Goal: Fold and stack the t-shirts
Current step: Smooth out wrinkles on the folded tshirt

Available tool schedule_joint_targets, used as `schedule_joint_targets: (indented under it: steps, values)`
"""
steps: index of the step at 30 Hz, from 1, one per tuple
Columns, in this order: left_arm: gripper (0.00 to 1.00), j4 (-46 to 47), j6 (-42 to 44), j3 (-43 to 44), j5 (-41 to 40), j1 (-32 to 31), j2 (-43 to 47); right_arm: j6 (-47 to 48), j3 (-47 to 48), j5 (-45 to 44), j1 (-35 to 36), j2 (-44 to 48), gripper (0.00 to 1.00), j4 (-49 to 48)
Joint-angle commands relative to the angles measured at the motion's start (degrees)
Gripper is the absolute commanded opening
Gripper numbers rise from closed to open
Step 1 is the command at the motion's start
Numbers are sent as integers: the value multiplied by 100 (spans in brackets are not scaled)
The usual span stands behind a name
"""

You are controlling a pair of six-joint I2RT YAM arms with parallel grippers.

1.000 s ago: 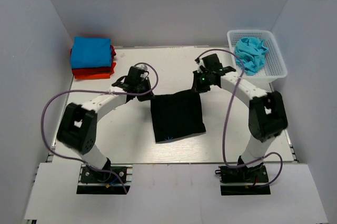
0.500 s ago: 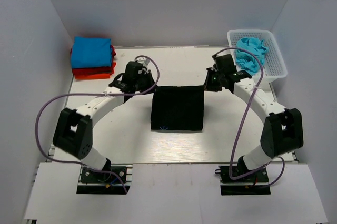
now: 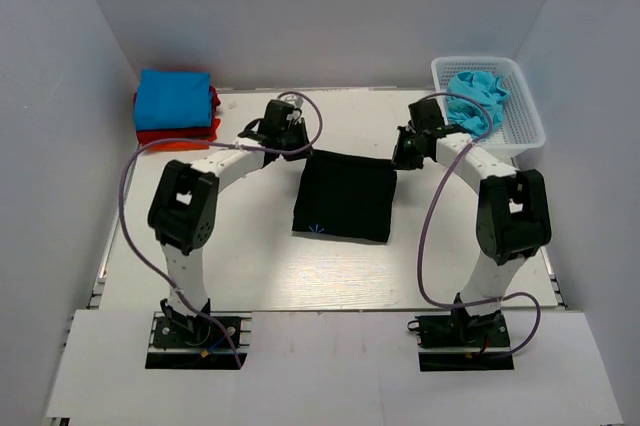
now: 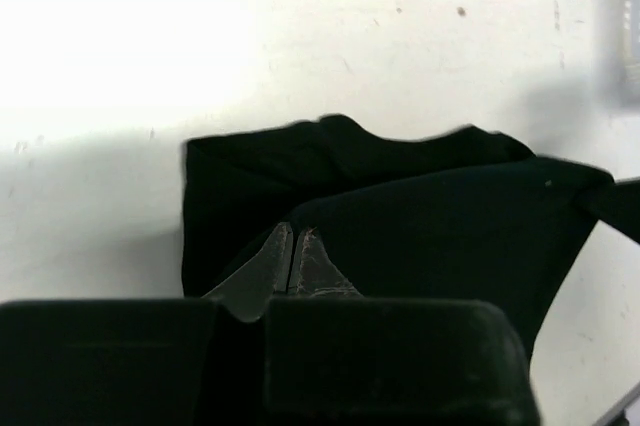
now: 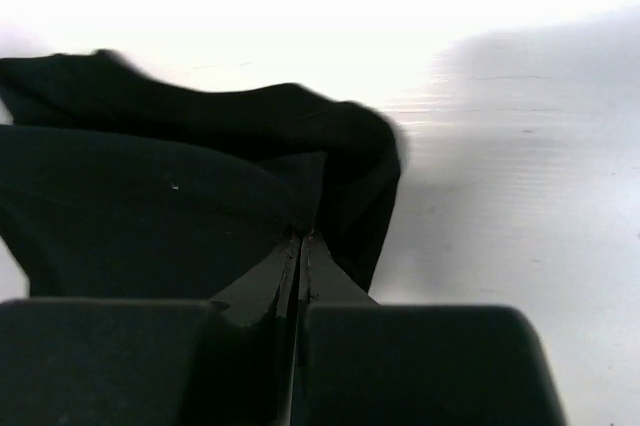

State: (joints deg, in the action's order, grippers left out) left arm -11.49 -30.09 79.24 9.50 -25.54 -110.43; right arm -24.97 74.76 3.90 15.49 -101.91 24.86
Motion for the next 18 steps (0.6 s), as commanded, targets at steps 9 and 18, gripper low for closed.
schedule_joint_targets:
  steps: [9, 18]
  values:
    - [12, -231, 126, 1717, -71, 84, -1516, 27, 582, -680, -362, -1287, 4, -580]
    - [100, -574, 362, 1182, 43, 84, -561, 396, 804, 144, -353, -1210, 90, -385]
